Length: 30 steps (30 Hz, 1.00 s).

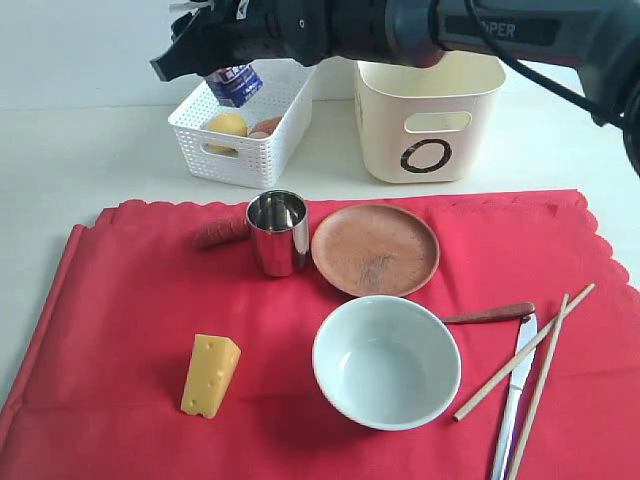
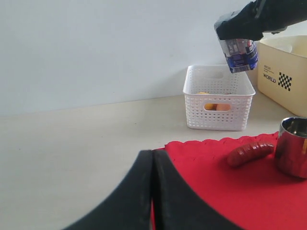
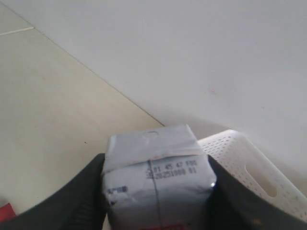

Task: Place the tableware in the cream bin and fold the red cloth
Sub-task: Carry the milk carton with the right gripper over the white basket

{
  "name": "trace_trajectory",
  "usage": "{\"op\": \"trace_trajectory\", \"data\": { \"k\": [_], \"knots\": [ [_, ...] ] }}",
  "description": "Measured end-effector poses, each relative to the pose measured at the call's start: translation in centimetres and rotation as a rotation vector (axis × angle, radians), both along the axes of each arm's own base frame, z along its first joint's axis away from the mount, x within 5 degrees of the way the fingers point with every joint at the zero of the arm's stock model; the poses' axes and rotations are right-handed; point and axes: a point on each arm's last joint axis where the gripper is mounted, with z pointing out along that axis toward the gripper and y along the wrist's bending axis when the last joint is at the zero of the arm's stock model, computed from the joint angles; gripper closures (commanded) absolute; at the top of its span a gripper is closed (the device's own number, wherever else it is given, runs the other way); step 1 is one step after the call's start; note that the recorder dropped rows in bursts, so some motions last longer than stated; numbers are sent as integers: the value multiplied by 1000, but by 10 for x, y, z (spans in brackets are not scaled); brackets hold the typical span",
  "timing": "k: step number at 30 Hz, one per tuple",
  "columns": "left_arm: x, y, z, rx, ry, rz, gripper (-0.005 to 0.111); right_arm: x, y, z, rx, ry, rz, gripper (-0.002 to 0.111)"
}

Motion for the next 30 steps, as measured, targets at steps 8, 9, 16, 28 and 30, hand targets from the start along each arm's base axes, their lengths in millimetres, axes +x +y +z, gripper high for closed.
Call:
{"op": "trace_trajectory", "data": {
  "k": [8,9,16,28,30],
  "knots": [
    [0,0,0,0,0,0,106,0,0,0,-16,-10,7,88],
    [0,0,0,0,0,0,106,0,0,0,-26,-16,12,82],
    [0,0,0,0,0,0,106,-1,2,0,-113,-69,59,66],
    [0,0,0,0,0,0,106,-12,-1,6,-152,53,77,71],
    [0,0,0,0,0,0,106,-17,-3,15,-156,65,81,79]
  ]
}}
